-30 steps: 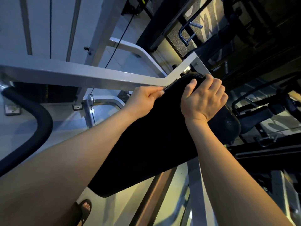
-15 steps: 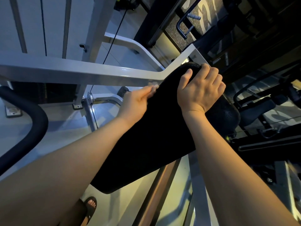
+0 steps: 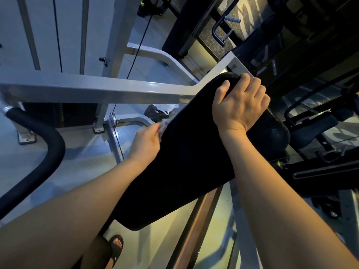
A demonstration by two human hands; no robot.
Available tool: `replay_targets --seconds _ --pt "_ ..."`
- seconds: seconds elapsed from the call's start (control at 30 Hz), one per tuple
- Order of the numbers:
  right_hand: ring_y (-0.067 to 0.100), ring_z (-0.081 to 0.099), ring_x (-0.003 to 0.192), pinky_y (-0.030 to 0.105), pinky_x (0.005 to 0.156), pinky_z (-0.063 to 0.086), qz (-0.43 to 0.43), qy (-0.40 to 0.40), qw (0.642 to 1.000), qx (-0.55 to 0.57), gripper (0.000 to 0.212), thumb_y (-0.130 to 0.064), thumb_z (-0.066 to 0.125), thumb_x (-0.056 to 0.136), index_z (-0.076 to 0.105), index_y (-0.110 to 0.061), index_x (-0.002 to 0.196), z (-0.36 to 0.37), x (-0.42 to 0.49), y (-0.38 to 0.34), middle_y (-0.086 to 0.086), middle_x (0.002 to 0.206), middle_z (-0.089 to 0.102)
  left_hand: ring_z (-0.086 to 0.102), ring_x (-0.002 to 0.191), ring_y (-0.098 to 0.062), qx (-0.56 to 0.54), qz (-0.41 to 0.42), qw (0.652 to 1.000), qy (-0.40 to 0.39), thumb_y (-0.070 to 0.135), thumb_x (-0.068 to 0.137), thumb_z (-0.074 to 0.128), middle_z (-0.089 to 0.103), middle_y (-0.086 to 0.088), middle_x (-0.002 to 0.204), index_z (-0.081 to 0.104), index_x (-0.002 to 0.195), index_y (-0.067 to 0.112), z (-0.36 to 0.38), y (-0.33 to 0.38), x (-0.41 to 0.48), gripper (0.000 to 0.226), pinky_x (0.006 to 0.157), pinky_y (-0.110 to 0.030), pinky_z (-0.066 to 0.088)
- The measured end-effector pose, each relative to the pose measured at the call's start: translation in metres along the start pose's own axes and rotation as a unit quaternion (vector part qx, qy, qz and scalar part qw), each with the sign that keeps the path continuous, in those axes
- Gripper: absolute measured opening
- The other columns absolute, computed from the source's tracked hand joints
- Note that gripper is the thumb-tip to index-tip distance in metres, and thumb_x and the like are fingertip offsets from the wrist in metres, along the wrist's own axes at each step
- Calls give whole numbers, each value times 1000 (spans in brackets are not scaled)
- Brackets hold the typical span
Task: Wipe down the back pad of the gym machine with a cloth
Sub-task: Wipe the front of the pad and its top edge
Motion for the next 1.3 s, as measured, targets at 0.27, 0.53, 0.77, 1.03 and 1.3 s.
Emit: replay_targets --seconds 0.27,0.53,0.77,1.03,1.3 --pt "32 54 108 43 98 33 0 24 1000 -2 53 -51 37 97 59 -13 128 0 -1 -1 9 118 59 63 88 -25 -87 5 996 30 23 107 46 71 -8 96 64 107 7 5 38 13 24 70 -36 44" --pt "33 55 106 44 96 34 -2 40 999 -7 53 -50 39 97 61 -12 128 1 -2 -2 10 118 60 62 106 -39 5 -75 996 -43 9 103 41 66 -21 118 54 117 6 3 -11 -2 19 80 -39 47" --pt "33 55 106 43 96 33 -7 45 999 -13 53 -50 39 97 61 -12 127 2 -3 -1 10 118 60 63 98 -37 -46 -40 998 -11 17 107 41 67 -20 116 43 102 10 11 -1 -6 9 74 -42 49" --pt "35 55 102 46 91 36 -7 63 998 4 52 -49 41 97 62 -9 122 -1 -3 2 13 112 61 54 81 -17 -27 -86 996 5 23 107 41 58 -2 93 49 96 14 7 22 18 17 59 -30 36" --pt "36 56 100 47 91 38 -43 29 998 41 56 -48 34 101 61 -6 125 -4 -2 12 14 110 60 47 65 -14 15 6 999 48 29 109 38 49 2 75 43 97 12 8 59 11 21 51 -19 34"
Point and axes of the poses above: each hand's wrist, its own x-axis towards the middle knuckle, its own z-axis out of the palm, y = z × x, the point moved 5 cm from there along x, towards the middle knuckle
